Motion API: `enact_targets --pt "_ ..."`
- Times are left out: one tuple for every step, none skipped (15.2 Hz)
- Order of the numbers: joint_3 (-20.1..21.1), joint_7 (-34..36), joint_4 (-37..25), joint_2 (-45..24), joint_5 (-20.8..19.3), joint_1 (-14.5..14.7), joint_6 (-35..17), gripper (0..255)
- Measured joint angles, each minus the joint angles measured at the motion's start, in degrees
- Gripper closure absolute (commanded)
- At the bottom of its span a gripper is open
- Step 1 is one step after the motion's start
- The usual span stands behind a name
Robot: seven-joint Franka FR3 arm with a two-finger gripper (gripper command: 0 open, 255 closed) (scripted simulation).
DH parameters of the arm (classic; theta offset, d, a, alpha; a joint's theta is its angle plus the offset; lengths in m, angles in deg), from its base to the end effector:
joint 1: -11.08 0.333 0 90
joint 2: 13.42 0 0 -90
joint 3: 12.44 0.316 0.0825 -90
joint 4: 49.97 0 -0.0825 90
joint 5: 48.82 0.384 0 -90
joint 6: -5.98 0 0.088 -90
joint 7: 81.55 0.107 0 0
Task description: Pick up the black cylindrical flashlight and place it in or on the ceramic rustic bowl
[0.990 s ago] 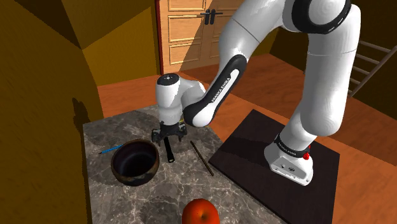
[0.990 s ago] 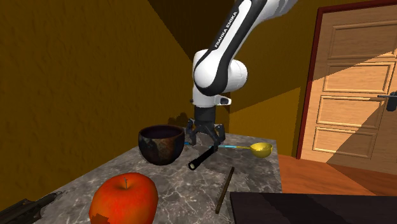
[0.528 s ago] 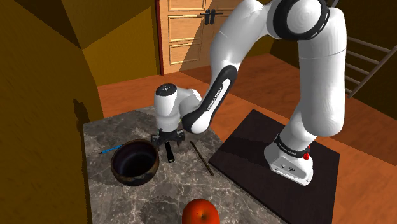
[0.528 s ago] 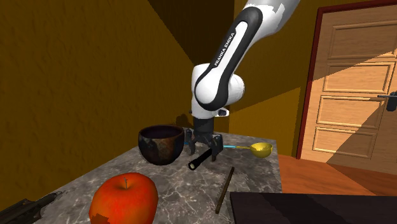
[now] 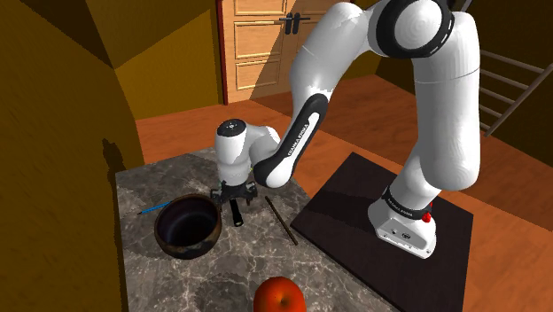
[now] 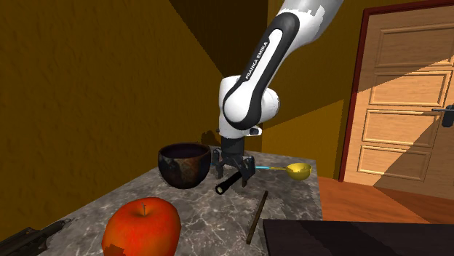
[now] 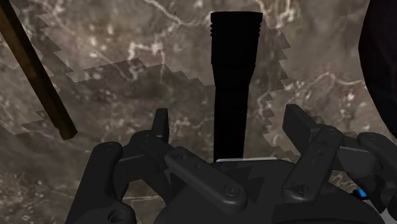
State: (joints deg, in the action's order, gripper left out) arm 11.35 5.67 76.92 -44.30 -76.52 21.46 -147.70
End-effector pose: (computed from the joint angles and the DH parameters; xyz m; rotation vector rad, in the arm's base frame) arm 0.4339 0.3243 0.1509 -3.0169 0.8388 -0.0131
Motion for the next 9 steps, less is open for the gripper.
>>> enact_targets --pt "0.0 0.0 0.0 0.0 0.0 0.0 0.0 255" --pt "0.05 0.0 0.05 0.22 0.02 -0.02 0.4 255" --pt "0.04 0.01 0.1 0.26 0.02 -0.02 0.38 255" --pt "0.03 0.0 0.11 0.25 0.0 -0.02 0.32 255" --pt "0.03 -0.01 0.11 0.24 -0.01 -0.01 0.28 255" --pt "0.04 -0.04 0.08 0.22 0.0 -0.02 0.3 255" --pt "0.04 -0.05 0.05 0.19 -0.01 -0.01 0.28 255" --pt "0.04 -0.07 0.04 0.17 -0.02 -0.02 0.25 255" --pt "0.05 -0.11 0.04 0.17 -0.01 -0.04 0.25 255"
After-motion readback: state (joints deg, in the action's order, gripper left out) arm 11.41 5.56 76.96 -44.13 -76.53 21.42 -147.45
